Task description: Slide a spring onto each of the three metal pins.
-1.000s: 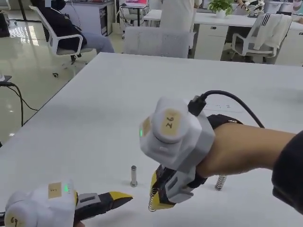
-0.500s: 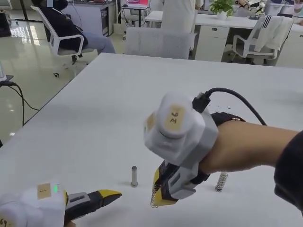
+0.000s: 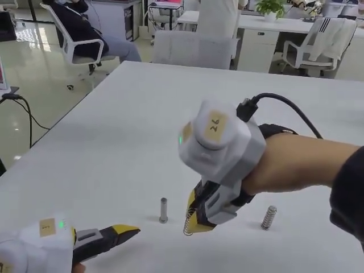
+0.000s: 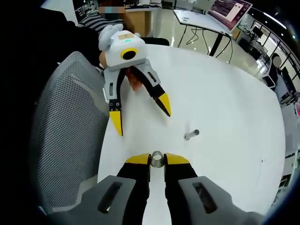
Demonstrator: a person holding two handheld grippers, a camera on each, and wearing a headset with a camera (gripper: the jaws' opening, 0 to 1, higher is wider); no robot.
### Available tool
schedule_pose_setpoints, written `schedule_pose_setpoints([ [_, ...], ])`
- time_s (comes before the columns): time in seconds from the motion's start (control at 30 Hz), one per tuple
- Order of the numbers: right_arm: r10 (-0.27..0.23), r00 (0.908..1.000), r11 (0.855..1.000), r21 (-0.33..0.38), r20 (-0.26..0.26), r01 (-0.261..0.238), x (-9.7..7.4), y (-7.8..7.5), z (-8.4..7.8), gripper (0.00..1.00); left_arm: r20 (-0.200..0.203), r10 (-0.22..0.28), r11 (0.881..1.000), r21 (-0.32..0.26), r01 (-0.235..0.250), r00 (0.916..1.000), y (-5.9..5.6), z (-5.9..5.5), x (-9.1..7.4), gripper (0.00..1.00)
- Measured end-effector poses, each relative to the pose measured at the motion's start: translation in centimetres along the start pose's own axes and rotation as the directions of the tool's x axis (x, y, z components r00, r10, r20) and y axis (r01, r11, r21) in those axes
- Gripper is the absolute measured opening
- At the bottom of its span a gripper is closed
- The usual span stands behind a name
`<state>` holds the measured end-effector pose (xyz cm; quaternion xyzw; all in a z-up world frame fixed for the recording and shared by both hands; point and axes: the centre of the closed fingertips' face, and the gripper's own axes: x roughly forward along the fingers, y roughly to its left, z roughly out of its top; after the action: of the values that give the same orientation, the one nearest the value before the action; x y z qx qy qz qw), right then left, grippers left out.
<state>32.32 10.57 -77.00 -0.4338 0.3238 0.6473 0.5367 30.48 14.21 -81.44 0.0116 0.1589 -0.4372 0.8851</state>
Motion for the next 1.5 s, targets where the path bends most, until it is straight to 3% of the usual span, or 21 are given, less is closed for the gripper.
schedule_pose_setpoints([
  [0.33, -0.011, 0.9999, 1.000, -0.002, -0.001, 0.011, -0.3, -2.0, 0.6, 0.08, 0.002, 0.011, 1.000, -0.007, -0.011, 0.9999, 0.1, -0.3, -0.2, 0.59],
  [0.6, -0.009, 0.9999, 1.000, 0.009, -0.005, 0.009, 0.4, -3.5, 1.1, 0.08, 0.007, 0.018, 1.000, -0.010, -0.018, 0.9998, 0.2, -0.3, -0.3, 0.59],
  [0.97, -0.043, 0.9990, 0.999, 0.015, 0.014, 0.043, 1.5, -6.0, 2.5, 0.08, 0.005, 0.029, 1.000, -0.009, -0.029, 0.9996, 0.3, -0.3, -0.6, 0.59],
  [1.5, -0.043, 0.9990, 0.999, 0.020, 0.011, 0.043, 2.9, -7.5, 2.6, 0.08, 0.001, 0.042, 0.999, -0.015, -0.042, 0.9991, 0.6, -0.4, -0.8, 0.58],
])
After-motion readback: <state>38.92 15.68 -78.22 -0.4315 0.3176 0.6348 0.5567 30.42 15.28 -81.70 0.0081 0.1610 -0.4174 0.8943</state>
